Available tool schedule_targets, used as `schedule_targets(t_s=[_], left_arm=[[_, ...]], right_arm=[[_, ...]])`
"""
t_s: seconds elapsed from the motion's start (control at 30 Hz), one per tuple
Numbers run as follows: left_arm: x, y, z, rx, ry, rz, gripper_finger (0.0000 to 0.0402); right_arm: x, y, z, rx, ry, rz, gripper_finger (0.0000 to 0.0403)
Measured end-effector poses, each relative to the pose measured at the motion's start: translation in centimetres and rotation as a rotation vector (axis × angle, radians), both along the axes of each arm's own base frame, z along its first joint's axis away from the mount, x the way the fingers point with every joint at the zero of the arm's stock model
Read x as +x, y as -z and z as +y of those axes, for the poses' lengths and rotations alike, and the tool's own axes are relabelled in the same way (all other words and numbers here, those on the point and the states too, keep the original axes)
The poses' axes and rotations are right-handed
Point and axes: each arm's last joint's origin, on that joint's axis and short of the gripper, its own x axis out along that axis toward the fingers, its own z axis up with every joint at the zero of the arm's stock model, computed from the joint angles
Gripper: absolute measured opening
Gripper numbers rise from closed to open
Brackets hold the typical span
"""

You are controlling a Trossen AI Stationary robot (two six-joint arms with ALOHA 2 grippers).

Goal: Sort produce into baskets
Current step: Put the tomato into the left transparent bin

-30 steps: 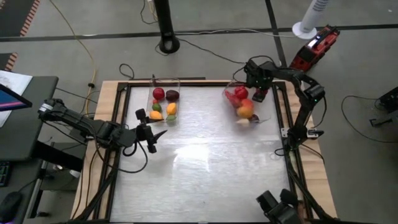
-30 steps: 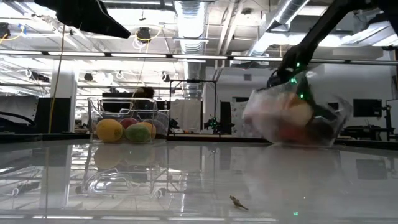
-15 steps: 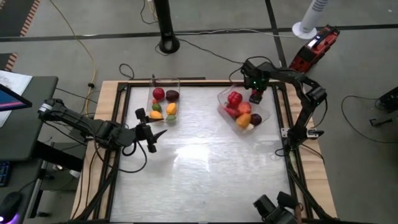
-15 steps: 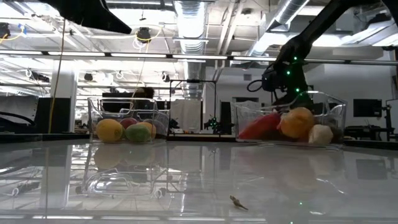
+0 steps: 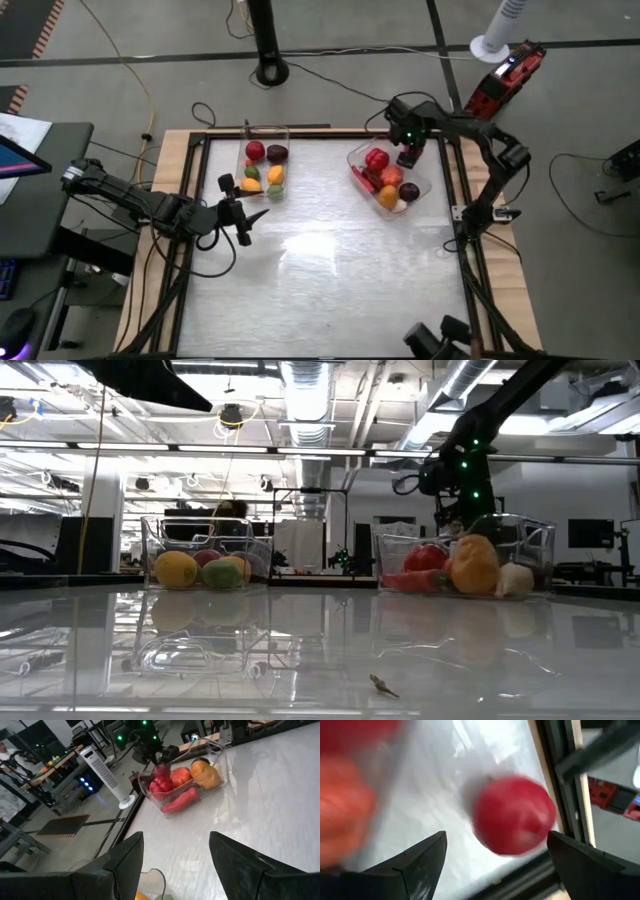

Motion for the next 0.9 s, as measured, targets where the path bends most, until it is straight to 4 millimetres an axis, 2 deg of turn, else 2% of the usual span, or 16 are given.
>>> schedule_targets(t_s=[0.3,0.43,0.53,0.67,0.9], left_arm=[[0.0,0.0,0.0,-0.005,0.0,-0.005,0.0214],[0.0,0.0,0.0,-0.009,-0.002,-0.007,0.0214],[0.0,0.0,0.0,-0.014,-0.003,-0.01,0.0214],[0.0,0.0,0.0,-0.024,0.009,-0.01,0.0214],[0.0,0.0,-0.1,-0.025,0.013,-0.008,0.0214]], right_arm=[[3.1,-0.3,2.9,0.055,-0.103,-0.088,0.037],[3.8,-0.3,2.9,0.005,-0.118,-0.113,0.037],[3.3,-0.4,1.6,-0.06,-0.041,-0.142,0.037],[1.5,-0.5,-0.3,-0.108,0.072,-0.142,0.037],[-1.0,-0.1,-2.5,-0.121,0.18,-0.135,0.037]])
